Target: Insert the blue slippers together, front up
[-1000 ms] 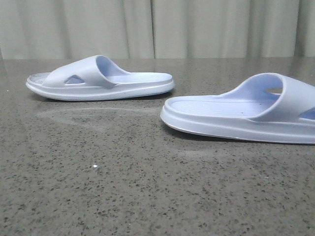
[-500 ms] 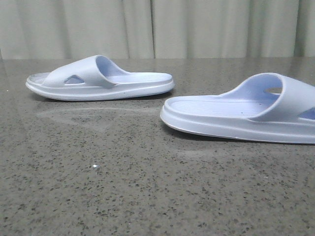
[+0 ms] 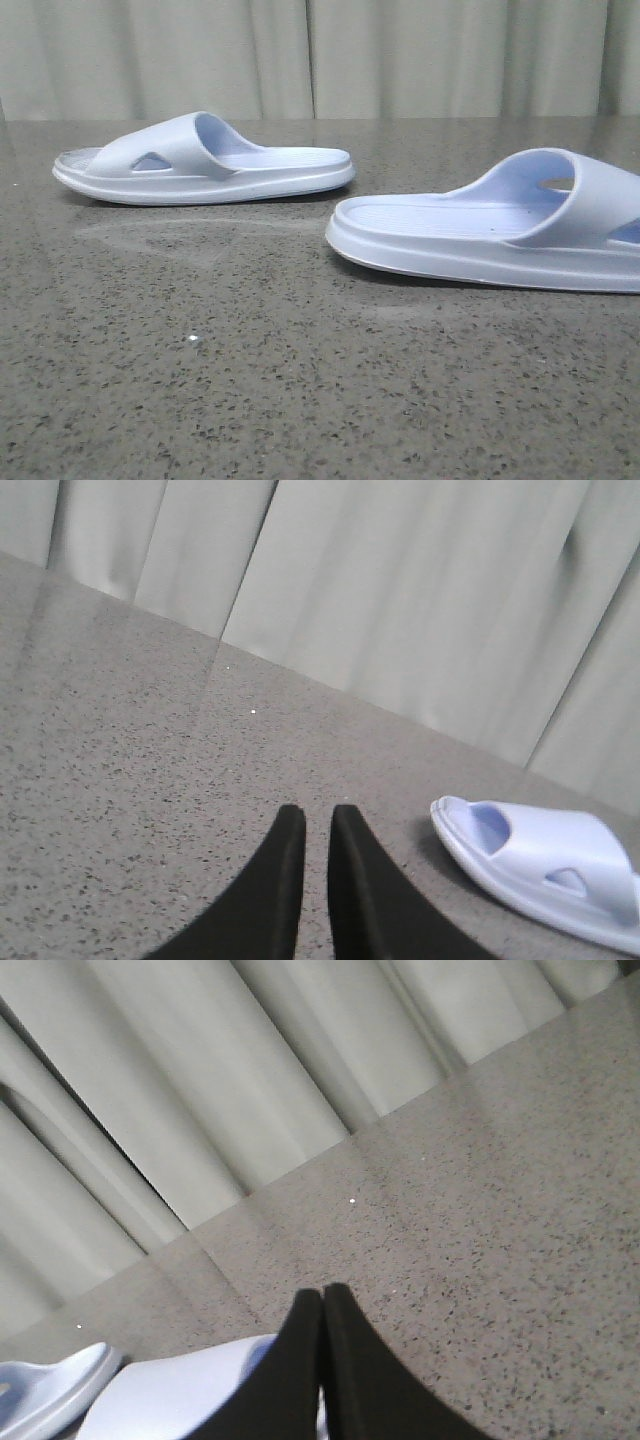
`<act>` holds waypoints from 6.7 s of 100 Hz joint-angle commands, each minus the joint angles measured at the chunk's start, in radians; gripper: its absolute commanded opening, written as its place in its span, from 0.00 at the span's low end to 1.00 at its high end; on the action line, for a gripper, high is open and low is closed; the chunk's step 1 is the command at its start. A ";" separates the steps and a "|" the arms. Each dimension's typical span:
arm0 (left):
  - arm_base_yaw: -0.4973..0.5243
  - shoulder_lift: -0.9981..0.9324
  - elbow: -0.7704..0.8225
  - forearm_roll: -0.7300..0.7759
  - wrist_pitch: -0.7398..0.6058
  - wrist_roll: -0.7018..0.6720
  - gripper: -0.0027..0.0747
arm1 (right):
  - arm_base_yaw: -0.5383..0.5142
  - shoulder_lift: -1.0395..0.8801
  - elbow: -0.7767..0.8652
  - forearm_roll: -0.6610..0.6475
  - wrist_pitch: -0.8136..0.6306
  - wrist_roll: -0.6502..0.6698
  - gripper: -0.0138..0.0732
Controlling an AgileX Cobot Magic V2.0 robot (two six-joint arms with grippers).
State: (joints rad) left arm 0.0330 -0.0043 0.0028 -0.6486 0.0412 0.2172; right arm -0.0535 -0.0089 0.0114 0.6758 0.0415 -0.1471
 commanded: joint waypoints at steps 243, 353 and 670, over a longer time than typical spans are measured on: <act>0.004 1.056 -0.733 -0.317 0.530 0.474 0.33 | -0.319 1.319 -0.730 0.299 0.917 -0.646 0.04; 0.004 1.733 -1.154 -0.582 0.778 0.673 0.34 | -0.319 1.319 -0.731 0.306 0.890 -0.655 0.04; -0.007 1.543 -1.152 -0.831 1.225 0.640 0.06 | 0.191 1.713 -1.192 0.894 1.038 -0.854 0.04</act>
State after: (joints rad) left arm 0.0697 1.5785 -1.1235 -1.4041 1.0461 0.8663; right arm 0.0907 1.7440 -1.1392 1.4723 0.8756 -0.9884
